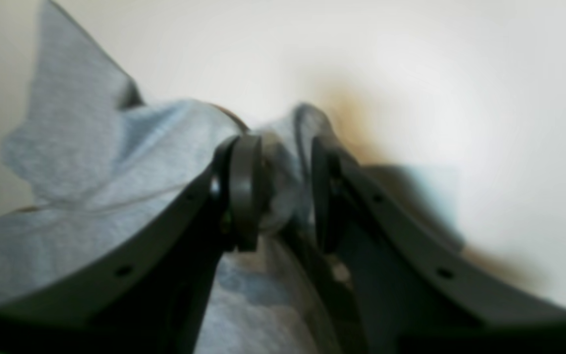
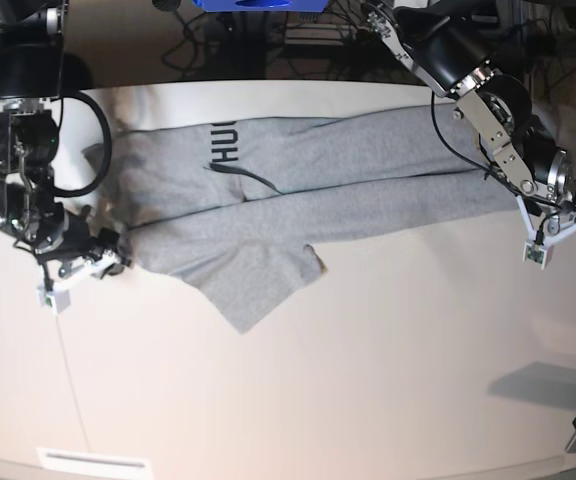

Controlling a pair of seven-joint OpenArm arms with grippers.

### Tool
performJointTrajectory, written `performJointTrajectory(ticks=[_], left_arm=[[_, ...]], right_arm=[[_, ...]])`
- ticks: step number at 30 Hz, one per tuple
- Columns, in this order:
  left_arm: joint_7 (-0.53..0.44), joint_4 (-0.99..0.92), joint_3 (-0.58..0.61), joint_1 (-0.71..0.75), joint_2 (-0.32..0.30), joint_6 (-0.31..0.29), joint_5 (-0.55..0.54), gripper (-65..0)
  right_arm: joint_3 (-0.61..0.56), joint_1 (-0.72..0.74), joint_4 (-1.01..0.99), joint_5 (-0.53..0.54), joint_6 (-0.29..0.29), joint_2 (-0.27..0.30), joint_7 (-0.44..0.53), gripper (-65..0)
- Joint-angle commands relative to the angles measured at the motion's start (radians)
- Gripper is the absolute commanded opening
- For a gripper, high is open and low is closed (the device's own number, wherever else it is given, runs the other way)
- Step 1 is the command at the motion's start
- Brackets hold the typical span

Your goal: Fold the T-shirt properly

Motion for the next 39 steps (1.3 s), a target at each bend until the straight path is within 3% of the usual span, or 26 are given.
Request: performJointTrajectory(ticks=[1, 6, 11, 16, 24, 29, 39], left_arm=[[-0.001, 0.026, 0.002, -0.014, -0.009, 0.010, 0.007, -39.3], [-0.001, 0.029, -0.007, -0.037, -0.012, 0.010, 0.001, -39.3], [-0.001, -0.013, -0.116, -0.147, -0.014, 0.010, 0.010, -39.3], [-0.001, -0.096, -0.148, -0.196, -0.083, 0.010, 0.007, -39.5], [-0.006, 0.030, -0.159, -0.065, -0.086, 0.010, -0.007, -39.6], [-0.006, 0.033, -0.196, -0.014, -0.103, 0.010, -0.074, -39.6], [-0.006, 0.029, -0.219, 0.008, -0.107, 0.010, -0.079, -39.6]], right_arm=[[0.008, 0.021, 0.025, 0.012, 0.002, 0.015, 0.012, -47.7], [0.008, 0.028, 0.034, 0.012, 0.002, 0.015, 0.020, -47.9], [0.001, 0.095, 0.034, 0.015, 0.010, 0.014, 0.010, -47.9], [-0.150, 0.215, 0.031, 0.016, 0.068, 0.011, -0.043, -43.5], [-0.357, 0.336, -0.129, 0.010, 0.079, -0.063, -0.060, -42.7], [-0.504, 0.423, -0.287, 0.010, 0.079, -0.064, 0.027, -42.5], [-0.570, 0.557, -0.457, 0.010, 0.082, -0.127, 0.040, -41.4]])
